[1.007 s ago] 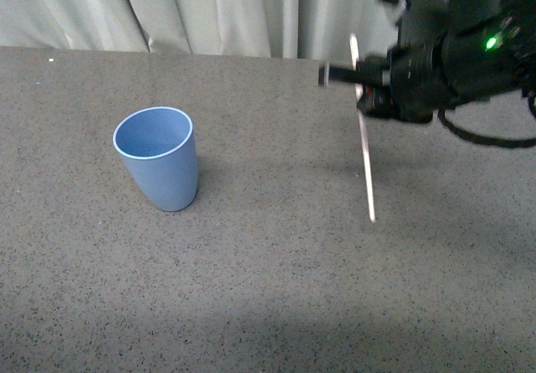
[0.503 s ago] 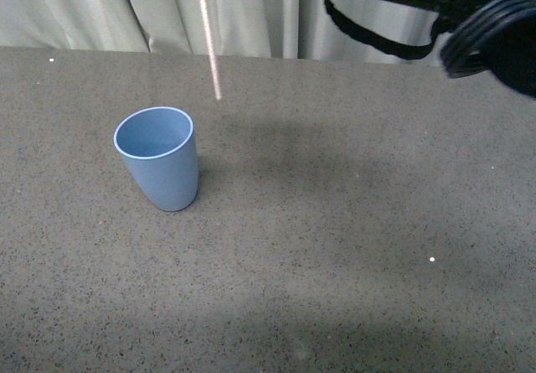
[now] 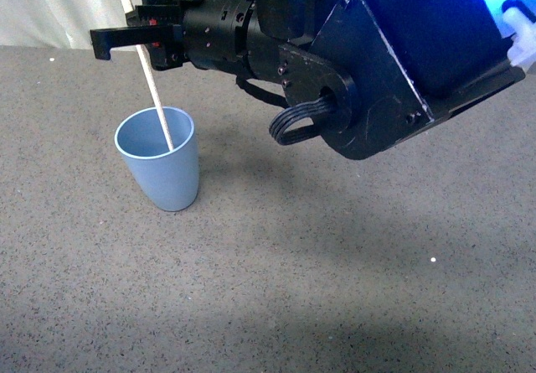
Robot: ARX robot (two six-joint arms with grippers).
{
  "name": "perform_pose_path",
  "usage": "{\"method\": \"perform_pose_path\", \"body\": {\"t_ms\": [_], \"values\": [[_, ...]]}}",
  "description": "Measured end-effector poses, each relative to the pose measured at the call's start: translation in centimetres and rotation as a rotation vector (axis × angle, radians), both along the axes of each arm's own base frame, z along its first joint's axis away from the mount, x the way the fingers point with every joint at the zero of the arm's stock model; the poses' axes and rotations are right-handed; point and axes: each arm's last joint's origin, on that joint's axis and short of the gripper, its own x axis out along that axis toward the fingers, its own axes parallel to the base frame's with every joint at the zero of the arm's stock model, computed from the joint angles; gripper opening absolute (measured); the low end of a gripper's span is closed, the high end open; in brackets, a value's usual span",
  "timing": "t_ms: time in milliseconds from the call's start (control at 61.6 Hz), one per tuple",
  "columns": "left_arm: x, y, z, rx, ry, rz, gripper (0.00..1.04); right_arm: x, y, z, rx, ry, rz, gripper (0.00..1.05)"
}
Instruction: Transfer chopsticks to blue cup
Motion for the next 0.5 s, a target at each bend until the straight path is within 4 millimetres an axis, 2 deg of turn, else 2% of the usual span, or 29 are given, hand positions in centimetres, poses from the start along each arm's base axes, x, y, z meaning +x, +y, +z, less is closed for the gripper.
{"method": "perform_pose_path", "body": {"t_ms": [146,244,309,422,503], "values": [[0.0,0.0,0.0,0.0,0.0,0.0,0.98,-0.4,-0.2,-1.2,-0.038,0.036,0.001,0.01],[0.0,0.0,0.0,0.0,0.0,0.0,0.98,-1.0,-0.8,-2.0,-0.072,0.051,0.028,0.28],[0.0,0.0,0.0,0.0,0.0,0.0,0.98,-1.4,-1.1,-2.0,-0.077,0.052,0.028,0.4],[0.0,0.0,0.0,0.0,0.0,0.0,0.98,-1.9,-1.9,-1.2,-0.067,0.031,-0.005,0.65],[0.0,0.0,0.0,0.0,0.0,0.0,0.98,-2.0,-2.8,-0.5,-0.053,0.019,-0.082,0.78]]}}
